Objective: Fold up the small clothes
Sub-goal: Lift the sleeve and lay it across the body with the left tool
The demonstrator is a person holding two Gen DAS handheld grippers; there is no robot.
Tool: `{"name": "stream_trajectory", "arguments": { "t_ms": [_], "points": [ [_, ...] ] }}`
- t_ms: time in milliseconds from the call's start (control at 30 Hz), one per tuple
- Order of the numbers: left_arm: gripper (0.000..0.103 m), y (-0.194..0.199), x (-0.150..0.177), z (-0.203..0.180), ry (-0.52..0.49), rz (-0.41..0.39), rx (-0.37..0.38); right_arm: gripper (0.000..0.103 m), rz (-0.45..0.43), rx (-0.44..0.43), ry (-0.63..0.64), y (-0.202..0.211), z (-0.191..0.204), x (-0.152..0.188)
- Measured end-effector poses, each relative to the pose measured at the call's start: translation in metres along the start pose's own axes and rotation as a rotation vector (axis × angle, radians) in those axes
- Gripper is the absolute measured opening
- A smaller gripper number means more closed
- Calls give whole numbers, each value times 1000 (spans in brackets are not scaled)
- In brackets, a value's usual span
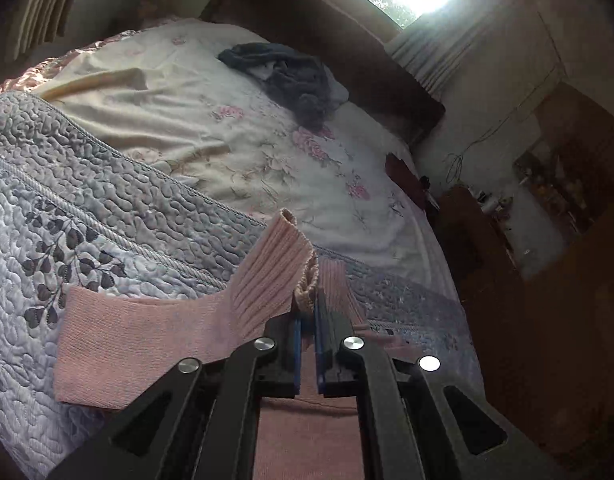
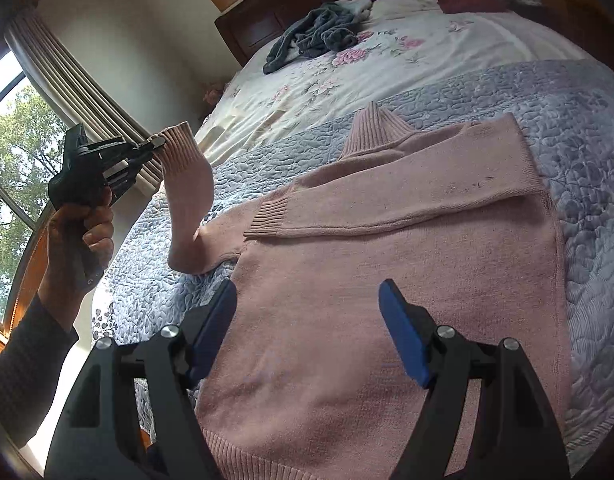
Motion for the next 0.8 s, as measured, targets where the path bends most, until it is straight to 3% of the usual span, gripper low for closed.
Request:
{"name": "stream_trajectory", "arguments": {
  "t_ms": [267, 333, 367, 433, 500, 567, 667, 800],
  "points": [
    [5, -113, 73, -42, -58, 181, 66, 75, 65, -8, -64, -23, -41, -15],
    [9, -138, 92, -40, -50, 245, 98, 77, 91, -46, -107, -36, -50, -29],
    [17, -145, 101, -38, -38, 256, 100, 78, 110, -74, -131, -44, -53, -37],
    [30, -138, 116, -25, 29, 228, 152, 78, 149, -142, -198, -65, -62, -56],
    [54, -115, 129, -4, 127, 149, 226, 78, 194, -218, -279, -93, -72, -77],
    [59, -89, 143, 11, 145, 68, 239, 75, 244, -266, -332, -125, -78, -95],
    [62, -66, 159, 27, 125, 13, 238, 71, 356, -270, -414, -181, -90, -112],
    [63, -52, 151, 38, 144, -13, 315, 69, 460, -143, -402, -230, -102, -117]
  ]
}}
Point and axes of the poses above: each gripper's, at about its wrist camera, not at the fingertips, and y roughly against the way its jaws point, z to its left, x to its underside, the point moved 1 cm from there along -y, roughly the way its jaws point, and after that the axes turned 4 degrees about -x, right-handed, at the moved point
